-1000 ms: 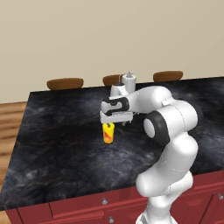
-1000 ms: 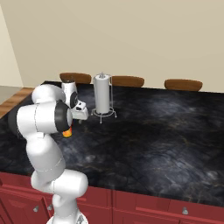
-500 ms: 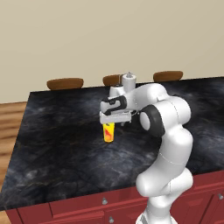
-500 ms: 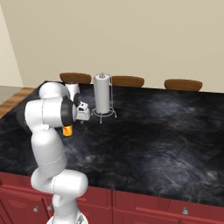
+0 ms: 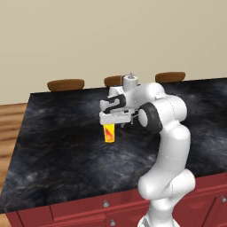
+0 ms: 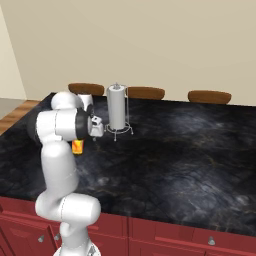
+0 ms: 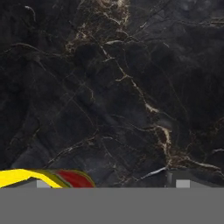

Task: Pick the tupperware and cup and place them in the sink. Then turn on the water.

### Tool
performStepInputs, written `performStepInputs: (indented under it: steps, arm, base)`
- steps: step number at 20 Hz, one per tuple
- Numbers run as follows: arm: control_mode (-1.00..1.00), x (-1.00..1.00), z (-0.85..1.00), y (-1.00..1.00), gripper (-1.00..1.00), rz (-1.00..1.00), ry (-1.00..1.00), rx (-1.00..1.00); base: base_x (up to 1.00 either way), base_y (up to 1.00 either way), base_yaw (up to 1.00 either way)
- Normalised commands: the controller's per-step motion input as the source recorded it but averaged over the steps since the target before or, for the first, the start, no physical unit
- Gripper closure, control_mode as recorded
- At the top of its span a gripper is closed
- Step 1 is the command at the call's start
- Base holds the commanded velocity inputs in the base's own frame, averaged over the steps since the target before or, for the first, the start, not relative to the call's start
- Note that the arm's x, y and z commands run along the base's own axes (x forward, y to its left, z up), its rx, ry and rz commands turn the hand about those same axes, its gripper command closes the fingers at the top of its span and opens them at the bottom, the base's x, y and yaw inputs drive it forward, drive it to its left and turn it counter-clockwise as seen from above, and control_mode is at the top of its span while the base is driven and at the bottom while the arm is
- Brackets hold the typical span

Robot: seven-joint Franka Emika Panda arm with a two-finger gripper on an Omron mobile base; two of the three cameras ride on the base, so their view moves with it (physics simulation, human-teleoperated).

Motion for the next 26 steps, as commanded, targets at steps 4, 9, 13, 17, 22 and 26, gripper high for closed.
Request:
performStepInputs:
  steps: [4, 9, 13, 17, 22, 26]
  arm:
    - [-1.00, 0.00, -0.19, 0.41, 1.00, 0.00, 0.04, 0.00]
    - [-1.00, -0.04, -0.14, 0.41, 1.00, 0.00, 0.00, 0.00]
    - [-1.00, -0.26, -0.01, 0.36, 1.00, 0.00, -0.02, 0.00]
    - [-1.00, -0.54, 0.01, 0.19, 1.00, 0.00, -0.23, -0.01]
    - [-1.00, -0.34, 0.25, 0.06, 1.00, 0.00, -0.24, 0.00]
    - [-1.00, -0.41, 0.26, 0.00, 1.00, 0.00, -0.12, 0.00]
  base:
    - [0.00, 0.00, 0.00]
    - [0.00, 0.00, 0.00]
    - [0.00, 0.00, 0.00]
    - [0.00, 0.00, 0.00]
    - [0.00, 0.00, 0.00]
    - [0.00, 0.00, 0.00]
